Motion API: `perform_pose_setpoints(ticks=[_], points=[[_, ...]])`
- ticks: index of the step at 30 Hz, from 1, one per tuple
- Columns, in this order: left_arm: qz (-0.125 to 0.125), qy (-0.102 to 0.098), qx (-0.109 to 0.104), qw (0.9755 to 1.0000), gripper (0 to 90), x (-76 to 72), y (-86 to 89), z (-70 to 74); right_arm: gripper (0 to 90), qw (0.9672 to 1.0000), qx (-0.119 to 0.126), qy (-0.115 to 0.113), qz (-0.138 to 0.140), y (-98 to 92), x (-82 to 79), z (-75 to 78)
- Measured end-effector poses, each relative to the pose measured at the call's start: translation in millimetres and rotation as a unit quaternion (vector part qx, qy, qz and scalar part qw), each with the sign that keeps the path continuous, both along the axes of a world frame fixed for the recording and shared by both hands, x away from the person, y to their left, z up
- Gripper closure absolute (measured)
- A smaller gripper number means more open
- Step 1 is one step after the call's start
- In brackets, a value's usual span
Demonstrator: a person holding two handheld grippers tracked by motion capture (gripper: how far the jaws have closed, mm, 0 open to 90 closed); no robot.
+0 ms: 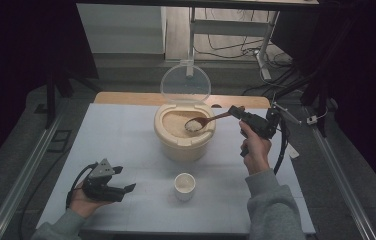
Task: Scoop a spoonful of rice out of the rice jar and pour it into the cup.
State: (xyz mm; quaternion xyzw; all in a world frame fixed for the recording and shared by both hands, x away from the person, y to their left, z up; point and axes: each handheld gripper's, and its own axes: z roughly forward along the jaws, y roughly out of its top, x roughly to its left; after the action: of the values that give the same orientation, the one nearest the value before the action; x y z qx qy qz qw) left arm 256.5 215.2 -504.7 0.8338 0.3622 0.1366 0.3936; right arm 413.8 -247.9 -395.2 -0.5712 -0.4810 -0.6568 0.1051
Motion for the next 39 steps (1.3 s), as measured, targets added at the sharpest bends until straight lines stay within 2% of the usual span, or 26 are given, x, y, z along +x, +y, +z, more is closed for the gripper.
perform_pose_setpoints(ticks=[2,12,19,34,39], points=[[0.001,0.000,0.000,1.0000,21.0,-0.1,0.0,0.1,83.3,1.0000,0.001,-0.001,0.001,0.1,-0.8,0.4],[0.003,-0.001,-0.004,1.0000,21.0,-0.3,1.2,0.6,83.3,0.9991,0.008,0.001,0.041,-0.2,-19.4,4.3],[0.005,0.000,-0.004,1.0000,21.0,-0.2,1.6,0.4,83.3,0.9985,-0.002,-0.001,0.055,-2.6,-28.9,5.3],[0.005,0.002,-0.003,1.0000,21.0,0.4,1.3,-0.1,83.3,0.9959,-0.021,0.011,0.087,-5.7,-46.1,-9.5],[0.005,0.002,-0.003,1.0000,21.0,0.2,1.2,-0.2,83.3,0.9940,-0.039,0.015,0.101,-0.7,-49.9,-13.6]])
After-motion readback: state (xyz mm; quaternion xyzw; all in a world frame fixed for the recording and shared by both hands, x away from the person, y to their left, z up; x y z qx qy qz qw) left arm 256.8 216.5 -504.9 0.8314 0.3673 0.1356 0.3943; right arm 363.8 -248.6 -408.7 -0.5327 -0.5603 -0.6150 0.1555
